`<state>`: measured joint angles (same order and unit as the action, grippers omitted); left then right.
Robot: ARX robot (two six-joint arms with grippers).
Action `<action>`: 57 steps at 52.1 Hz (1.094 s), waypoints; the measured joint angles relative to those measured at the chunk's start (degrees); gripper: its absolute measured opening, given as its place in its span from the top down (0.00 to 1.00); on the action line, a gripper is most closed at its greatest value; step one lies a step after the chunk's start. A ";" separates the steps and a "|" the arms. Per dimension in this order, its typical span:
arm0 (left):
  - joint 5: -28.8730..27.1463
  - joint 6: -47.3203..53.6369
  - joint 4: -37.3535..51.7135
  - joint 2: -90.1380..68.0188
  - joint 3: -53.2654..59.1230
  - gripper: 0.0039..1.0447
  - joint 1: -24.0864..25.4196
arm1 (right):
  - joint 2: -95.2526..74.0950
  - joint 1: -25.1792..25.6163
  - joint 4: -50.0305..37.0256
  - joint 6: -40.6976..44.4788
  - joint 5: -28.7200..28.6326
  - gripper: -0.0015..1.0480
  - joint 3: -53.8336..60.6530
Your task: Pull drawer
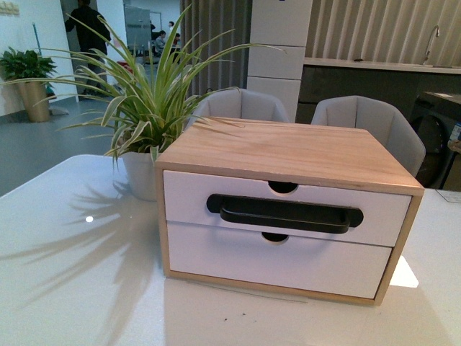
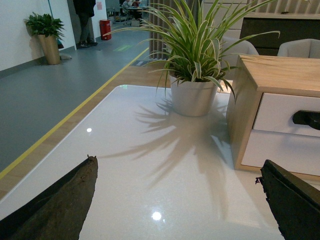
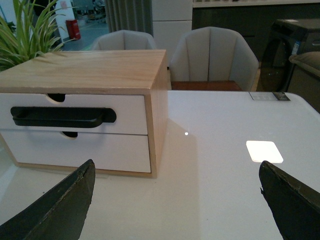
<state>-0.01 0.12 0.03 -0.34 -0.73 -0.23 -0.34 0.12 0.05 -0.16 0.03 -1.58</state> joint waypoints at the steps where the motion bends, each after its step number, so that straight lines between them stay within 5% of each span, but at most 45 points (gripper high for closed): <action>1: 0.00 0.00 0.00 0.02 0.00 0.07 0.00 | 0.00 0.00 0.00 0.00 0.00 0.09 0.00; 57: 0.00 0.00 0.00 0.02 0.00 0.07 0.00 | 0.00 0.00 0.00 0.00 0.00 0.09 0.00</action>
<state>-0.01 0.12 0.03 -0.32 -0.73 -0.23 -0.34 0.12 0.05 -0.16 0.03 -1.58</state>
